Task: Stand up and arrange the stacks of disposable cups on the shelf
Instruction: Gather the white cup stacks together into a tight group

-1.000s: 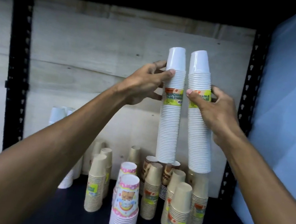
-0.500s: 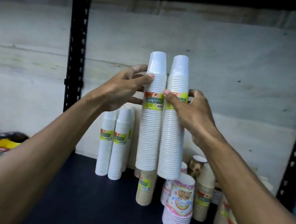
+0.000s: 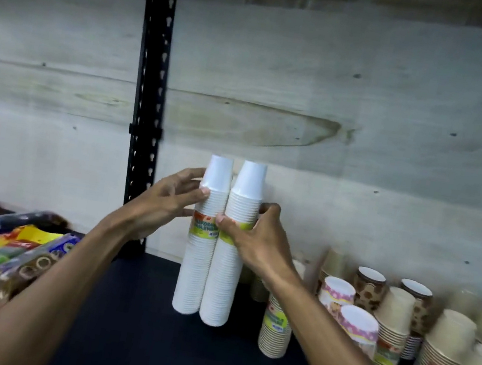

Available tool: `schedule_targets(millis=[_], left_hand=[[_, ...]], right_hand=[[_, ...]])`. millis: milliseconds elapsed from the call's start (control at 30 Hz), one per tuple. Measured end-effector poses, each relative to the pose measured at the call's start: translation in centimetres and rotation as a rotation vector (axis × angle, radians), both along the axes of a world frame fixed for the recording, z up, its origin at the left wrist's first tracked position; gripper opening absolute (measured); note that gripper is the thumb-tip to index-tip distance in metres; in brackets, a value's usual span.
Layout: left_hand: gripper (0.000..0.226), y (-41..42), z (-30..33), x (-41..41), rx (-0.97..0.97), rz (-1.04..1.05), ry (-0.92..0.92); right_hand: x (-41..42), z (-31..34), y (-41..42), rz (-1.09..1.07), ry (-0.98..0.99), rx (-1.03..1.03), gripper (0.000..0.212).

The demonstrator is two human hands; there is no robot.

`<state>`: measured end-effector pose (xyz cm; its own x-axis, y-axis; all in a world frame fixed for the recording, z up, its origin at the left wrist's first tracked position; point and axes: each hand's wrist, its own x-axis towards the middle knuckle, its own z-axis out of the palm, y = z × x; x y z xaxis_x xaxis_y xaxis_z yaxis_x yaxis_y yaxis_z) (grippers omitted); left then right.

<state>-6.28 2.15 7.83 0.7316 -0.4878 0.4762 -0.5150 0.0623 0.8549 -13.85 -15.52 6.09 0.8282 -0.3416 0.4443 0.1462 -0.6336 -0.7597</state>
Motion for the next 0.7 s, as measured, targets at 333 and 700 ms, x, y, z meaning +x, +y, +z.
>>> schedule_targets(millis=[333,700], left_hand=[[0.046,1.0,-4.5,3.4,-0.040,-0.006,0.048],[0.075,0.8,-10.6,3.8,0.011,0.104,0.050]], right_hand=[[4.3,-4.6,0.8,-0.029,-0.044,-0.001,0.077],[4.7,-9.4,0.0,-0.014,0.012,-0.054,0.074]])
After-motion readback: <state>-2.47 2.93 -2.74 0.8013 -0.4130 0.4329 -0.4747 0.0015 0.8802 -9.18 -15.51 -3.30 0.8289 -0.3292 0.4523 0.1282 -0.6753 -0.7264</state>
